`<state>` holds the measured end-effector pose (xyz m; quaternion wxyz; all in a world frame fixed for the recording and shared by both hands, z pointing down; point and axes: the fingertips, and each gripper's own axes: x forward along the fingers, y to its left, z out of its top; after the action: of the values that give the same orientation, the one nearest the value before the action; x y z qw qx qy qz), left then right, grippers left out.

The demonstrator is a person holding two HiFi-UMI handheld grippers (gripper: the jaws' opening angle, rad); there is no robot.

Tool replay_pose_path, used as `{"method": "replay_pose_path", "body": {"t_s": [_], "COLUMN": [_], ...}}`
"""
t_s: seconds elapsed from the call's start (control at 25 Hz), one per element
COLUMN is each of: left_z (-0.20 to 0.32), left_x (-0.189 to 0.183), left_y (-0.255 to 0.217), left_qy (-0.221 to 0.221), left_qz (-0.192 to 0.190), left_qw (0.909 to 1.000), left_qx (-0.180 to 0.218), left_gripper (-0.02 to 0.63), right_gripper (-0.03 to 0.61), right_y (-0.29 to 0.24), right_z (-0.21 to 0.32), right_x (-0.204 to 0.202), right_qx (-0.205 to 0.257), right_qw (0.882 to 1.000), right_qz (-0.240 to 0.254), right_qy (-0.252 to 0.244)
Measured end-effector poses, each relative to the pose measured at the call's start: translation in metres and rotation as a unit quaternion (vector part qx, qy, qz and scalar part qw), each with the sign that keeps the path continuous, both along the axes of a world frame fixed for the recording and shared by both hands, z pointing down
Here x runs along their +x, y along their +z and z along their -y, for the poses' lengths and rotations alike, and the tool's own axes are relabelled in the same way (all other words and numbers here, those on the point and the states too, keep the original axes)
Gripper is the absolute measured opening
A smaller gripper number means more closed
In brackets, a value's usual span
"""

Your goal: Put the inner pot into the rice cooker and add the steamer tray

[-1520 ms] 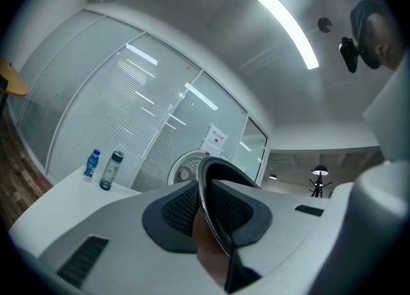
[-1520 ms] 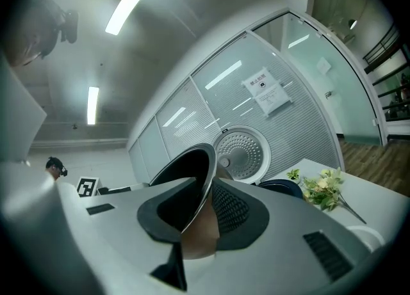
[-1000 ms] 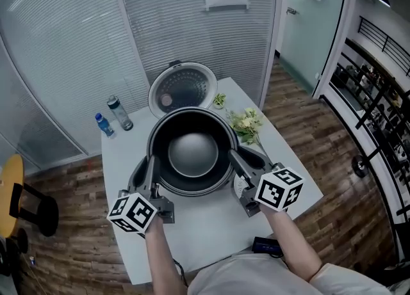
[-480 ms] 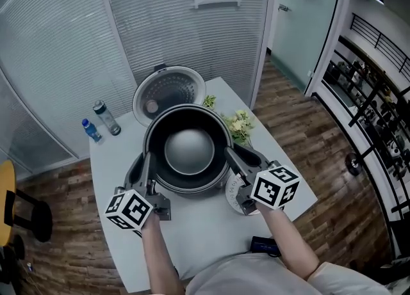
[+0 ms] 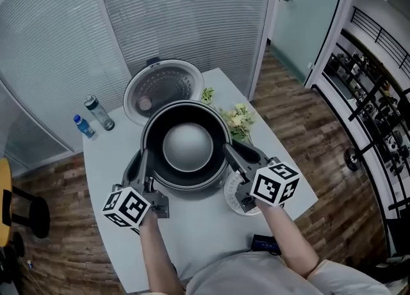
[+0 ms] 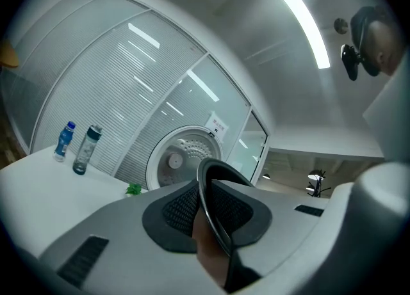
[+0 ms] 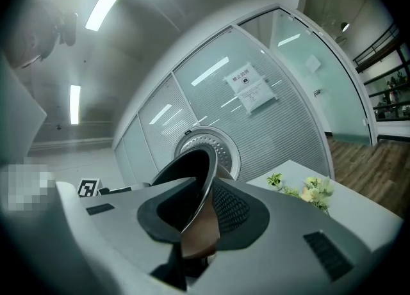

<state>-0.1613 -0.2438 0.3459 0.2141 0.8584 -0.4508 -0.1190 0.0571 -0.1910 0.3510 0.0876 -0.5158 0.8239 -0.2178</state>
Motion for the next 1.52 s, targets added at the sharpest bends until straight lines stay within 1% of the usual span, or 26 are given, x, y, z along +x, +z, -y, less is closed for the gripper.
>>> {"method": "replay_pose_path", "body": {"t_s": [0.6, 0.76, 0.92, 1.08, 1.52], "left_z": [0.026, 0.031, 0.034, 0.037, 0.043], "left_x": [0.004, 0.006, 0.007, 0.007, 0.007], "left_y": [0.05, 0.062, 0.074, 0.085, 0.106], "left_qy": [0.004, 0.0, -0.002, -0.006, -0.011], "left_qz": [0.008, 0.026, 0.032, 0.047, 0.11], "left_qw": [0.9984, 0.9975, 0.9966, 0.9952, 0.9892], "left_qx": [-0.055, -0.065, -0.076, -0.086, -0.096], "left_gripper": [0.063, 0.063, 0.064, 0.067, 0.08], "right_gripper": [0.086, 0.089, 0.089, 0.091, 0.103], "right_y": [0.044, 0.057, 0.066, 0.075, 0.099], "right_z": [0.026, 0.03, 0.035, 0.04, 0.05], "right_x": [0.003, 0.005, 0.005, 0.005, 0.002], "right_qx": [-0.054, -0.069, -0.079, -0.091, -0.118], "right_qw": [0.999, 0.997, 0.997, 0.995, 0.99], "right_qz": [0.001, -0.018, -0.019, -0.025, -0.074], "right_qy": [-0.005, -0.006, -0.011, -0.02, -0.036]}}
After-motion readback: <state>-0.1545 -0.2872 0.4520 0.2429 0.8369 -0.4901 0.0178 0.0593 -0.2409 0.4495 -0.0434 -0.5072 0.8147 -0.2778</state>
